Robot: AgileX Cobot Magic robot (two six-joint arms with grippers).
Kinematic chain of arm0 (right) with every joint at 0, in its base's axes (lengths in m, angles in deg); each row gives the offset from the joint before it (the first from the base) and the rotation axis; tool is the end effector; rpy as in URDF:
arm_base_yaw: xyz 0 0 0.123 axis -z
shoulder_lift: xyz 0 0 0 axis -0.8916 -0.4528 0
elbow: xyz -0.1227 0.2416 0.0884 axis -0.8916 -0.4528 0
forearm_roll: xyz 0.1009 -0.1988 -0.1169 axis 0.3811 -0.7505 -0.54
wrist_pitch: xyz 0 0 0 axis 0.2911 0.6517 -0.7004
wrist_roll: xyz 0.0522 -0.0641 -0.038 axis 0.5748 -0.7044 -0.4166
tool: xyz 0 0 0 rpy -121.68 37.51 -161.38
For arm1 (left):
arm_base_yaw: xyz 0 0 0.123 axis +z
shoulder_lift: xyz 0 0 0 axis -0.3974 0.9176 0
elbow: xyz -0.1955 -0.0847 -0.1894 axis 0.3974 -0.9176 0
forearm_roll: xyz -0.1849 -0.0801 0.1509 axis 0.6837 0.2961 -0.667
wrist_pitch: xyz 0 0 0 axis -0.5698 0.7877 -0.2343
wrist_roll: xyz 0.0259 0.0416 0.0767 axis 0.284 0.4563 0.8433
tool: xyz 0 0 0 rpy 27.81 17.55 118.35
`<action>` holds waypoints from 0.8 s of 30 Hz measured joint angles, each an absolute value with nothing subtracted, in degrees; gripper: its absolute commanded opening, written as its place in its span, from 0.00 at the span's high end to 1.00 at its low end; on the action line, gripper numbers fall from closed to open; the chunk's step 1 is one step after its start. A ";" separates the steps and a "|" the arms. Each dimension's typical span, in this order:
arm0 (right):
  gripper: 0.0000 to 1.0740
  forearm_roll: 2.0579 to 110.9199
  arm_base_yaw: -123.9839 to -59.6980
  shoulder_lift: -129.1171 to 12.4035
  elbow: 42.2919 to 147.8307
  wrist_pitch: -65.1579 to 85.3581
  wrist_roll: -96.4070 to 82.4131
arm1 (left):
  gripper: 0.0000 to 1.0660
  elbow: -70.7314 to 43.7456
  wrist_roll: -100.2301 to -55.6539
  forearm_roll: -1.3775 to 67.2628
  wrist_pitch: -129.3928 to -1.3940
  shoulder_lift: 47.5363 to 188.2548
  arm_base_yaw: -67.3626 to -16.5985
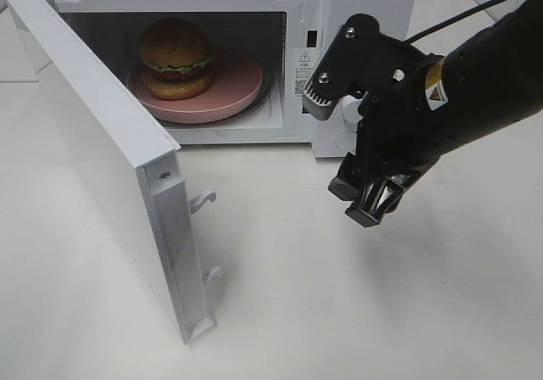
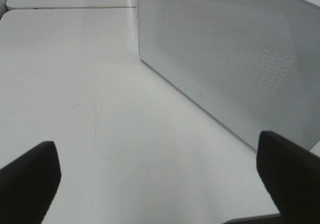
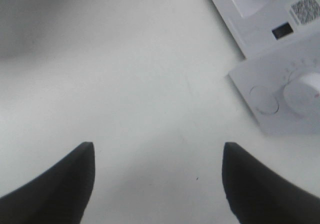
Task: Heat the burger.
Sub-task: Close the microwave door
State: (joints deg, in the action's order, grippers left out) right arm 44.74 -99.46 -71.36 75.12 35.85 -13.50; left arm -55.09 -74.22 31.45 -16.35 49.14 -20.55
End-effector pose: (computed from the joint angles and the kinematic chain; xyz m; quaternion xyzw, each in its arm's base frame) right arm 0.2331 0.1630 0.2355 -0.4465 0.8292 0.0067 0.3362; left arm -0.0055 -0.0182 0.2798 0.0382 0.8427 -0.0663 0.5329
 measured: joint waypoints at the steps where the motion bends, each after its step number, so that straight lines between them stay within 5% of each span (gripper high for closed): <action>1: 0.35 44.74 -99.46 -70.73 74.95 37.12 -11.55 | 0.06 -55.09 -74.22 31.45 -16.35 49.14 -20.55; 24: 0.35 44.80 -99.46 -56.52 74.89 71.89 10.68 | 0.06 -55.09 -74.22 31.45 -16.35 49.14 -20.55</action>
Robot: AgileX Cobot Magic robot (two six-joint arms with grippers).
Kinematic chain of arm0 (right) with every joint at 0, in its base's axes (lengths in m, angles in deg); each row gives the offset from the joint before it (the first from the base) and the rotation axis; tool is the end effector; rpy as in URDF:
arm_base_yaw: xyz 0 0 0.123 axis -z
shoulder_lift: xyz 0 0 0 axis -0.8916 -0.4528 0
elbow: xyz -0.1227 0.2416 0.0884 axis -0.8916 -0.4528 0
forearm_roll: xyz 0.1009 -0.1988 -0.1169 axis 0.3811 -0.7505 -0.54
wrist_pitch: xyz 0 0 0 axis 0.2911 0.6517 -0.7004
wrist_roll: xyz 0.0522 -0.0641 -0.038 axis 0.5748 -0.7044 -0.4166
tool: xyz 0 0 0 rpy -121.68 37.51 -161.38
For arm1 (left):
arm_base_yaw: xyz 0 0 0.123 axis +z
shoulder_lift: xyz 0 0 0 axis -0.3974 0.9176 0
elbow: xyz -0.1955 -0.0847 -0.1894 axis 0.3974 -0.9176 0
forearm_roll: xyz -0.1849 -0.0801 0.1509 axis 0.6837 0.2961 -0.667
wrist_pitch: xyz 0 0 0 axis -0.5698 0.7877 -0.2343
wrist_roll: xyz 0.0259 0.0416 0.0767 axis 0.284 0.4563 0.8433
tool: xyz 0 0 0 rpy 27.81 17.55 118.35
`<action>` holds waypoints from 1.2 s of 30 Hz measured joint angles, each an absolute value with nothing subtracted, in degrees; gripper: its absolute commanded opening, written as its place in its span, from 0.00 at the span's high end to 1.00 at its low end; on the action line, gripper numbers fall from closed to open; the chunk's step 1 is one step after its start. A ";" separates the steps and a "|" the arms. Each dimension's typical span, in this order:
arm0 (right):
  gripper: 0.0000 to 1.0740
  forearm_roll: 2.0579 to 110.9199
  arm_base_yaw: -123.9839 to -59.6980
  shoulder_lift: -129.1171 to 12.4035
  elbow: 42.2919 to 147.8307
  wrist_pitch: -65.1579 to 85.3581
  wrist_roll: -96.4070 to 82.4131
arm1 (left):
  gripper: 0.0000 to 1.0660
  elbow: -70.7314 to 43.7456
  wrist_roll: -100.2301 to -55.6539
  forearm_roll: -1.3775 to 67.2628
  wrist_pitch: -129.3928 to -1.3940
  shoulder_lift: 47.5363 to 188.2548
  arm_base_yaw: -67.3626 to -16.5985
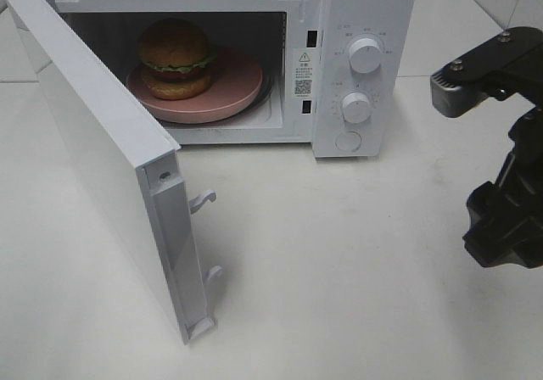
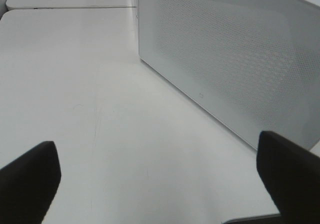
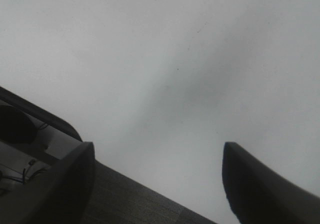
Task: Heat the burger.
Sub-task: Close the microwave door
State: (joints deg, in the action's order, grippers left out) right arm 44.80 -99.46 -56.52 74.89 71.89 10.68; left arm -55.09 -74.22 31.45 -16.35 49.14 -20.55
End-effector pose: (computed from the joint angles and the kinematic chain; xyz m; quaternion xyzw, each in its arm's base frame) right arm 0.1701 0.1061 0.2717 -0.2366 0.9556 -0.0214 0.1742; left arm -0.0055 -0.0182 0.2798 0.0382 0.8427 -0.0663 0.5329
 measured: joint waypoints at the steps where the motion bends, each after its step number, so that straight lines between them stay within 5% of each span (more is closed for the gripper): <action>1: 0.35 44.80 -99.46 -56.52 74.89 71.89 10.68 | 0.06 -55.09 -74.22 31.45 -16.35 49.14 -20.55; 36: 0.35 44.86 -99.46 -24.67 60.57 78.54 11.48 | 0.06 -55.09 -74.22 31.45 -16.35 49.14 -20.55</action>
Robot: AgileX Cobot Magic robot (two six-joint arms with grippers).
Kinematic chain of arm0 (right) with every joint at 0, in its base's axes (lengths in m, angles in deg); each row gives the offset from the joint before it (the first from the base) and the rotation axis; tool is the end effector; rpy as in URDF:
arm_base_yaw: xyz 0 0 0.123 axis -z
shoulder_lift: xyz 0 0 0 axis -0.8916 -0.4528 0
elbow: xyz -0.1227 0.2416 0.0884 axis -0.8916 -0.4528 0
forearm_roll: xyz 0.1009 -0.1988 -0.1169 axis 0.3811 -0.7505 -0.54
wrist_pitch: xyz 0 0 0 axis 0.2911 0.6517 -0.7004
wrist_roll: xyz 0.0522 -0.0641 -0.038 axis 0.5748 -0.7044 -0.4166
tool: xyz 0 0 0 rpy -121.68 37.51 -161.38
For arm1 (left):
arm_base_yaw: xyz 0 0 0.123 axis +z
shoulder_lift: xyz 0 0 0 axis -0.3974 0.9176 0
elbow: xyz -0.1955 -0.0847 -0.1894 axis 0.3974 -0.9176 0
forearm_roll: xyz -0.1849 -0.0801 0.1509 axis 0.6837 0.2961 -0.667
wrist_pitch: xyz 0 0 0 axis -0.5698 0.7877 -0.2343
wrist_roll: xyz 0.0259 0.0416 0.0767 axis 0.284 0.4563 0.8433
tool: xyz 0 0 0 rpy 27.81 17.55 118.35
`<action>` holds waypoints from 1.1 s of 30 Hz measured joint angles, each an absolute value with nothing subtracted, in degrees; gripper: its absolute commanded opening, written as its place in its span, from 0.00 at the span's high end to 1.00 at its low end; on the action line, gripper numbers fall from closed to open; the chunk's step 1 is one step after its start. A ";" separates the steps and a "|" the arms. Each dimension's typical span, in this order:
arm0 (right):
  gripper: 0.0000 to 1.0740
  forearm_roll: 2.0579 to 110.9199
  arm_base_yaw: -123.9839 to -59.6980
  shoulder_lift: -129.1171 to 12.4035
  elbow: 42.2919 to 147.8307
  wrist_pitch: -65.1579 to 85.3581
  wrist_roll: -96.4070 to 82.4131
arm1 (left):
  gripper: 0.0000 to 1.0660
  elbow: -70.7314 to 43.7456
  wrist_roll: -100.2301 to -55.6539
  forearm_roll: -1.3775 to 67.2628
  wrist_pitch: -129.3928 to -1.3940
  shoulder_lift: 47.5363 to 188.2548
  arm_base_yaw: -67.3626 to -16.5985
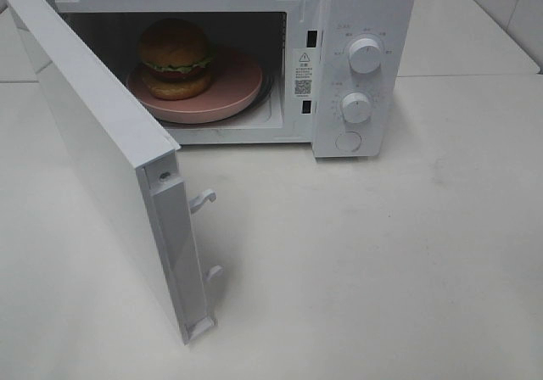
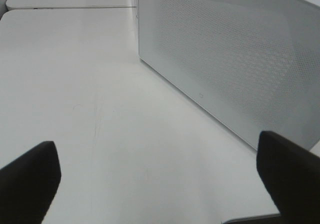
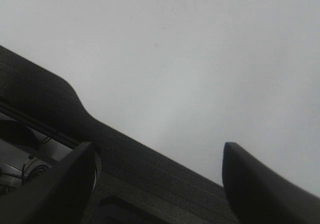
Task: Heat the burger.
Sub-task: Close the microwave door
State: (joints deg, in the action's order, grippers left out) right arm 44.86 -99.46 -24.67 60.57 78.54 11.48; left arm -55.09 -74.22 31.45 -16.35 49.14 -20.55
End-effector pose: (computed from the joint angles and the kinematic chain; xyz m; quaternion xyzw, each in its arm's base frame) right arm 0.0761 0.0357 0.2738 -0.2064 0.9430 0.0141 0.2605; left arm -0.0055 -0.0182 0.2798 0.0382 0.8427 -0.0663 0.5329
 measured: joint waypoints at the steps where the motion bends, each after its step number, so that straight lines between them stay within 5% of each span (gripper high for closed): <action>1: 0.35 44.86 -99.46 -24.67 60.57 78.54 11.48 | 0.06 -55.09 -74.22 31.45 -16.35 49.14 -20.55; 12: 0.35 47.78 -98.26 -19.28 57.25 74.24 11.54 | 0.06 -55.09 -74.22 31.45 -16.35 49.14 -20.55; 33: 0.36 50.82 -73.28 2.61 57.13 73.33 10.16 | 0.06 -55.09 -74.22 31.45 -16.35 49.14 -20.55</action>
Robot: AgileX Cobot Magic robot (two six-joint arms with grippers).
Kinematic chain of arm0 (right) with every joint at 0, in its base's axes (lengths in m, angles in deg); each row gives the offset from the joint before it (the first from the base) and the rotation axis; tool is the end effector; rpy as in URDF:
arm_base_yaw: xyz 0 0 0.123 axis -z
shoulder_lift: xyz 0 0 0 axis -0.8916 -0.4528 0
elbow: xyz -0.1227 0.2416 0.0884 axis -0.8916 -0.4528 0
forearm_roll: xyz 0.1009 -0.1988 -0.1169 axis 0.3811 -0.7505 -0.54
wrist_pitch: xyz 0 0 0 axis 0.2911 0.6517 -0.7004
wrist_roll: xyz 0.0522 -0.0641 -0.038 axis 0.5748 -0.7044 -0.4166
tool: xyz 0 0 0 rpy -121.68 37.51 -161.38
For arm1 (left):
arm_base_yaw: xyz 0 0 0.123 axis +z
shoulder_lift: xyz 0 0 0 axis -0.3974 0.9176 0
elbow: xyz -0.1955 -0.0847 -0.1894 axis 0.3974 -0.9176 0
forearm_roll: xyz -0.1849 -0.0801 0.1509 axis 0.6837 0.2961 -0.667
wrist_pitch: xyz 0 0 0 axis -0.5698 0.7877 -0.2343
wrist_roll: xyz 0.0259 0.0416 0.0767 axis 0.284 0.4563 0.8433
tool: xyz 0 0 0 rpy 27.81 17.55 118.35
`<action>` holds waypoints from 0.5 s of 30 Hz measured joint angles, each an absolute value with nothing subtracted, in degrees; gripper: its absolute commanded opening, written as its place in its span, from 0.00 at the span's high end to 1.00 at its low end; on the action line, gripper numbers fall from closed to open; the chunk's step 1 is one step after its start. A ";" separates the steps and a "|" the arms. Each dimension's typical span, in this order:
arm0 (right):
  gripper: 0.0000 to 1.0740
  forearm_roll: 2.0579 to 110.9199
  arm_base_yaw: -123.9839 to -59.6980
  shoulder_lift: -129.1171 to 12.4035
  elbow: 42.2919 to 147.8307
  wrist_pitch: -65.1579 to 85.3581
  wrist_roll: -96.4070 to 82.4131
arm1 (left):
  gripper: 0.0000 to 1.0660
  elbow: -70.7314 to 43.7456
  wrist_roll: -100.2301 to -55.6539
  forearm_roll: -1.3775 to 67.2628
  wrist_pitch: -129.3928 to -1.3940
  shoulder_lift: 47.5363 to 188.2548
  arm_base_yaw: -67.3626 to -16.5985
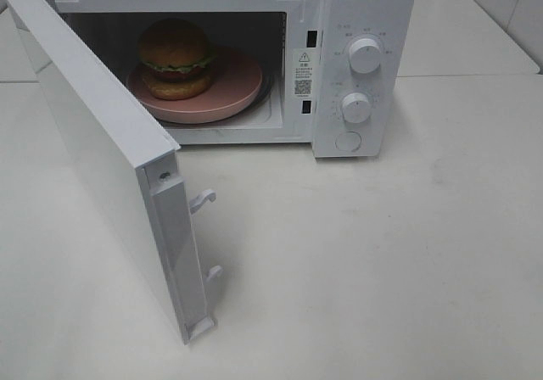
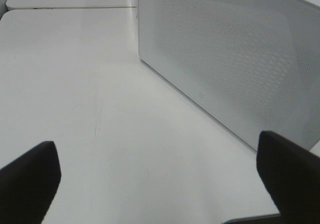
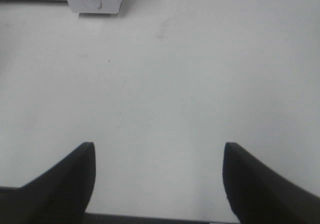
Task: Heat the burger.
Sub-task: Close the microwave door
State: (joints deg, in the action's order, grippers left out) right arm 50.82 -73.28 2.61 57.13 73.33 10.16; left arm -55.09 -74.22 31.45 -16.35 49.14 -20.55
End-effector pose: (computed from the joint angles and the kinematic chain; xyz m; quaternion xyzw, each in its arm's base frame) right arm 0.0159 -0.0048 0.2835 0.0171 0.8769 0.0476 0.4780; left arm -0.0055 -0.0182 0.2798 0.0382 0.8427 -0.0663 0.5329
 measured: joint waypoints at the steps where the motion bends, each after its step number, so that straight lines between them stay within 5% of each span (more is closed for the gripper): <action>1: 0.36 50.82 -73.28 2.61 57.13 73.33 10.16 | 0.06 -55.09 -74.22 31.45 -16.35 49.14 -20.55; 15: 0.36 50.82 -71.73 10.51 56.85 73.33 10.16 | 0.06 -55.09 -74.22 31.45 -16.35 49.14 -20.55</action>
State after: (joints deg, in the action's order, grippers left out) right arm 50.82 -71.73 10.51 56.85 73.33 10.16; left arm -55.09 -74.22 31.45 -16.35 49.14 -20.55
